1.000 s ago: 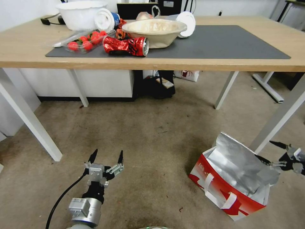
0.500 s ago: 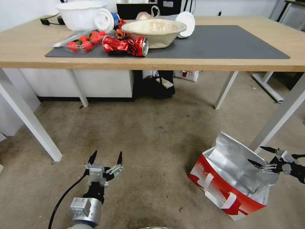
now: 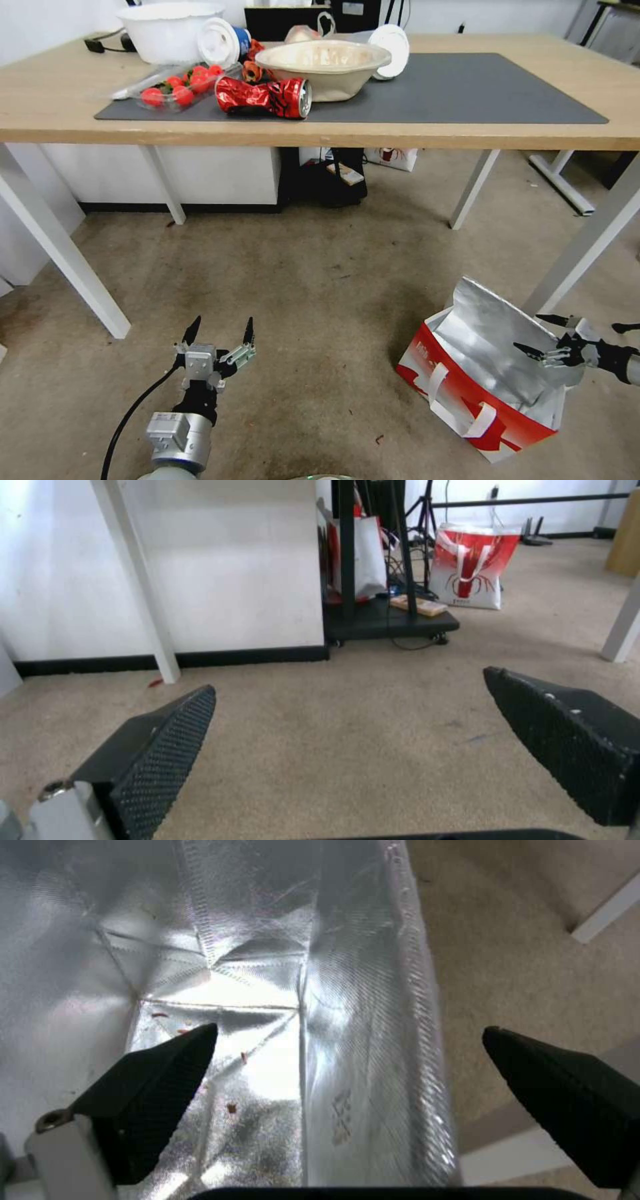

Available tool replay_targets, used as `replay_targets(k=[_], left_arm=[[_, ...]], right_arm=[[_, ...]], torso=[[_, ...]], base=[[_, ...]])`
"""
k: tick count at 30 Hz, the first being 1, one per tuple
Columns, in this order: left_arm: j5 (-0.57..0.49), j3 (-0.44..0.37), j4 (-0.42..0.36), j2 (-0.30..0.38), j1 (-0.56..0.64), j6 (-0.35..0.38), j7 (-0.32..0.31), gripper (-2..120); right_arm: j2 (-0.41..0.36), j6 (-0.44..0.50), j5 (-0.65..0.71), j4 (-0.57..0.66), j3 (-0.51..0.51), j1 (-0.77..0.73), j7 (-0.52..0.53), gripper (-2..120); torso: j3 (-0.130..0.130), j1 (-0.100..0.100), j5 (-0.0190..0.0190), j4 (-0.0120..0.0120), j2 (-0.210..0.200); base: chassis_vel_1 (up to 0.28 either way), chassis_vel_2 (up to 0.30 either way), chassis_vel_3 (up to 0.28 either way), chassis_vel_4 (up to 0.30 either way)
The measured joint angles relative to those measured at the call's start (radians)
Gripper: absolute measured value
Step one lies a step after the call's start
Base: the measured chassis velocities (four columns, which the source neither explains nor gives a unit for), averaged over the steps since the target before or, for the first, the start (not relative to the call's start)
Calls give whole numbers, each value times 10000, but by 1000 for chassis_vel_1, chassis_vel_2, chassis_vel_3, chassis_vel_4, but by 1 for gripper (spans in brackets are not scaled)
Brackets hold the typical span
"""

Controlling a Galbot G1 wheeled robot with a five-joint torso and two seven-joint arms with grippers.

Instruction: Pick up the food delivery bag from the floor and place it on the table.

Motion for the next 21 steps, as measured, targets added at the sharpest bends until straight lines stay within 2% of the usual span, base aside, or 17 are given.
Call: replay_targets(k=[11,15,16,20,21], left_arm=[[-29,-36,0,-15,12,-1,-49,100],[-32,-71,0,-16,26,-13,-103,100],[-32,-71,0,-16,26,-13,-103,100],[-36,-81,16,-24,30,-45,-134,100],[-36,-81,16,-24,30,-45,-134,100]], right_arm=[[172,-142,-590,-420,-639,711,44,100],[330,-410,-706,-495,-824,903,3,84],[330,-410,-706,-495,-824,903,3,84],[383,-494,-729,-554,-826,891,-31,65],[383,-494,-729,-554,-826,891,-31,65]], torso=[[0,0,0,0,0],[0,0,0,0,0],[0,0,0,0,0],[0,0,0,0,1],[0,0,0,0,1]], base=[[0,0,0,0],[0,0,0,0],[0,0,0,0],[0,0,0,0],[0,0,0,0]])
